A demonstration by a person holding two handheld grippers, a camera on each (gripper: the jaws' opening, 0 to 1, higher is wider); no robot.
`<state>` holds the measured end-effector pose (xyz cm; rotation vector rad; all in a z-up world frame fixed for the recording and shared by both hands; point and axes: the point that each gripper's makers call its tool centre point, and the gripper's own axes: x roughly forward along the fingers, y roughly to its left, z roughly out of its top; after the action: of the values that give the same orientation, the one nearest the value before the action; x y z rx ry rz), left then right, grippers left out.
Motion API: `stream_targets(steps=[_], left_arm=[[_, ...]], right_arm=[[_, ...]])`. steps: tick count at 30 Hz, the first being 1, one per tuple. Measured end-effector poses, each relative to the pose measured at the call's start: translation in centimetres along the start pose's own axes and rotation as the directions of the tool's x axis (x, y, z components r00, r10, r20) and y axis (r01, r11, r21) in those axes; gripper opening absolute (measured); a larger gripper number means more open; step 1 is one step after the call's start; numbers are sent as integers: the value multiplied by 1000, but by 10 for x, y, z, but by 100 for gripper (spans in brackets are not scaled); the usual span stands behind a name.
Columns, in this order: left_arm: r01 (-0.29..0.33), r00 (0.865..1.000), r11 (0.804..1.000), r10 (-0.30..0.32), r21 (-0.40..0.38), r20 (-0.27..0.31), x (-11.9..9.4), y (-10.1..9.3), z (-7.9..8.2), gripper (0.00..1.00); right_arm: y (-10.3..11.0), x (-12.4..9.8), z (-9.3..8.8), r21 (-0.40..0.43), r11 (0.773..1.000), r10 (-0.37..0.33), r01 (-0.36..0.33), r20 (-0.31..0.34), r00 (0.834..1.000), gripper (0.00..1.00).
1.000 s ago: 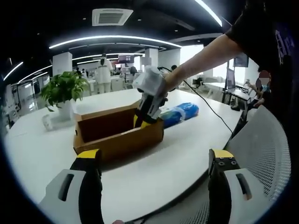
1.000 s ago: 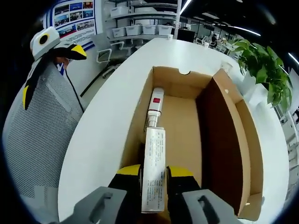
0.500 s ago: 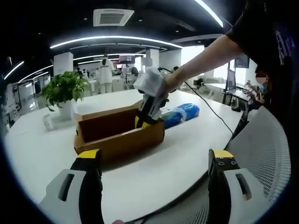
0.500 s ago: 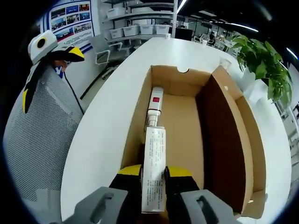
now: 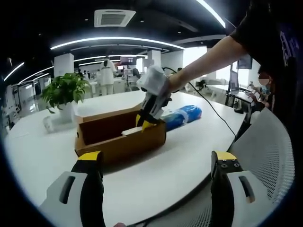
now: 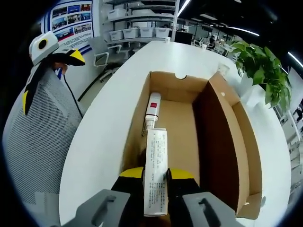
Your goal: Operate the shoe box by opening the lid, removing the specified soft item, and placing it in the target area until the item is outside and the box remains undamaged.
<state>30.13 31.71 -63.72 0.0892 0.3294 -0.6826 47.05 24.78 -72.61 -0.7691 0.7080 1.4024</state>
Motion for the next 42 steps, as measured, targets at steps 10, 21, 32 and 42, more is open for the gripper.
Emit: stream_targets(steps=[10, 21, 32, 42], left_arm=[[9, 1000, 1000, -9, 3, 0, 0, -1, 0, 94], [15, 1000, 1000, -15, 6, 2, 0, -2, 0, 94], [16, 1000, 1000, -16, 5, 5, -1, -1, 1, 95], [20, 1000, 1000, -20, 5, 2, -3, -3, 0, 96]], right_arm=[[-4, -18, 10, -35, 999, -34, 34, 13, 999, 13], [-3, -37, 20, -93, 994, -63, 64, 16, 998, 13], [1, -52, 34, -153, 985, -79, 82, 27, 997, 13], [2, -66, 40, -181, 978, -98, 103, 38, 994, 13]])
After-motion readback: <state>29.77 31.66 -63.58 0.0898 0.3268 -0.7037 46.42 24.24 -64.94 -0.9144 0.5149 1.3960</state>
